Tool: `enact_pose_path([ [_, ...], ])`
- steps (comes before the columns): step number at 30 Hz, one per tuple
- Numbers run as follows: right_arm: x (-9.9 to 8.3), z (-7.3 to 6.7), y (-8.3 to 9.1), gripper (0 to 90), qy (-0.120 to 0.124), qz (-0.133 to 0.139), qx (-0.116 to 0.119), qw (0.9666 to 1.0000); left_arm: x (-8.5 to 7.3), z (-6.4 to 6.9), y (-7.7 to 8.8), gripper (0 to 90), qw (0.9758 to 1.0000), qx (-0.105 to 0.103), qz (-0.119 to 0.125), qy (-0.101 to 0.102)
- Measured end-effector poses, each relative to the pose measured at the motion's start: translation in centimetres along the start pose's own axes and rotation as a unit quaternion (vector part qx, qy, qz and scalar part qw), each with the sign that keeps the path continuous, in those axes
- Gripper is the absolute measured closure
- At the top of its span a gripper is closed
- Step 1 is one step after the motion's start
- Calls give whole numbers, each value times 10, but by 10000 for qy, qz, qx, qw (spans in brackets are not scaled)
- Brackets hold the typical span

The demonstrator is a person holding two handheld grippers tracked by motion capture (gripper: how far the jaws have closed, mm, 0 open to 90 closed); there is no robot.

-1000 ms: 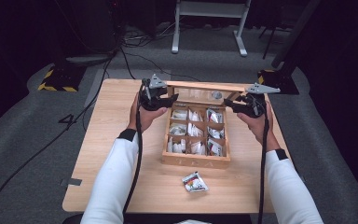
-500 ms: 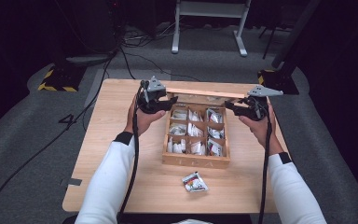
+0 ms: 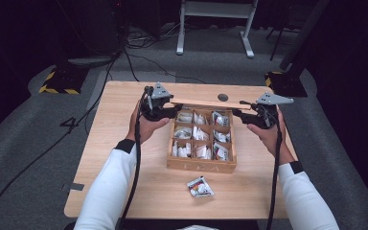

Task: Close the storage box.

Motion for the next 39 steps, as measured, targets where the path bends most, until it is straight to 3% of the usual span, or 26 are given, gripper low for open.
enact_pose_path([
  [10, -3, -11, 6, 481, 124, 58, 137, 9998, -4, 8, 7, 486, 9999, -53, -33, -93],
  [25, -9, -14, 15, 453, 274, 16, 79, 9996, -5, 15, 15, 451, 9999, -38, -60, -108],
  [39, -17, -16, 23, 415, 293, -12, 54, 9996, -9, 25, 24, 446, 9994, -72, -123, -301],
])
Point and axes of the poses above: each handheld gripper's, and its own axes: y roughly backward along the jaws, x roughly out of its top, z roughly to its right, the point moved 10 cm from there along -y, roughly forward along the jaws, and after that the axes turned 13 degrees about -y, right-handed, at the moved point
